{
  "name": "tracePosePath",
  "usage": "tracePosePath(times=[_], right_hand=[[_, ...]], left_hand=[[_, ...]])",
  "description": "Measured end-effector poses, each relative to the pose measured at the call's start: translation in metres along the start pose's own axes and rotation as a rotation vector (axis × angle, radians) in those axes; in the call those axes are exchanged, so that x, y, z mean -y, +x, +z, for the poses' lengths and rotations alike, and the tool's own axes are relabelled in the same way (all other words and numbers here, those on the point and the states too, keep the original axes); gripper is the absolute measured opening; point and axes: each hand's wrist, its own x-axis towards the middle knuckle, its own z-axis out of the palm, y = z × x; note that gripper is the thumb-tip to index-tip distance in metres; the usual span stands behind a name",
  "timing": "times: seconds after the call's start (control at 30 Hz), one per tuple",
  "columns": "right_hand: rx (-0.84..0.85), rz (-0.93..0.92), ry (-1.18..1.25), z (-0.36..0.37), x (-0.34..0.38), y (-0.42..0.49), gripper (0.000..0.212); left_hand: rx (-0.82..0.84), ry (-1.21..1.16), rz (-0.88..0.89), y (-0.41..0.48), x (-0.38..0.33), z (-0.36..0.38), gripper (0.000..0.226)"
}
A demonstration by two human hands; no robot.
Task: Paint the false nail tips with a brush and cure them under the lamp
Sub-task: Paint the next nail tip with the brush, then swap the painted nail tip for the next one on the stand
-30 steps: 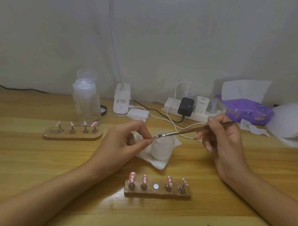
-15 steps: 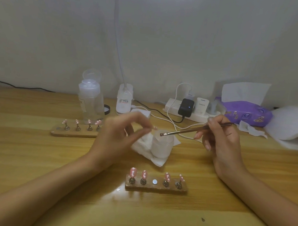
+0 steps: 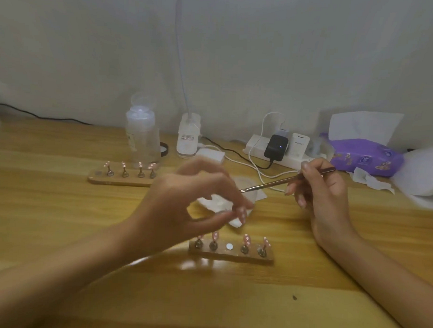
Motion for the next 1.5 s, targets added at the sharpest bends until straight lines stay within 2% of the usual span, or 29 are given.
tracePosePath(times=[0.2, 0.3, 0.67, 0.97, 1.07, 1.23, 1.5], right_hand=[[-0.01, 0.007, -0.007, 0.0, -0.001, 0.001, 0.023], [-0.007, 0.01, -0.009, 0.0, -0.001, 0.002, 0.023], [-0.009, -0.019, 0.001, -0.002, -0.004, 0.003, 0.024], [-0.005, -0.012, 0.016, -0.004, -0.006, 0.004, 0.029], [-0.006, -0.011, 0.014, -0.003, -0.006, 0.005, 0.028], [-0.009, -0.013, 0.003, -0.003, -0.006, 0.005, 0.025], [-0.03, 0.0, 0.006, -0.002, -0.004, 0.005, 0.026]], left_hand=[[-0.036, -0.166, -0.2, -0.017, -0.003, 0.012, 0.008], [-0.002, -0.203, -0.305, -0.019, -0.005, 0.013, 0.009], [0.19, -0.111, -0.496, -0.029, -0.008, 0.024, 0.019], [0.239, -0.087, -0.545, -0.029, -0.005, 0.026, 0.027], [0.275, -0.052, -0.553, -0.027, -0.006, 0.025, 0.02], [0.34, 0.107, -0.459, -0.022, -0.011, 0.029, 0.016], [0.337, 0.16, -0.397, -0.014, -0.019, 0.033, 0.011]])
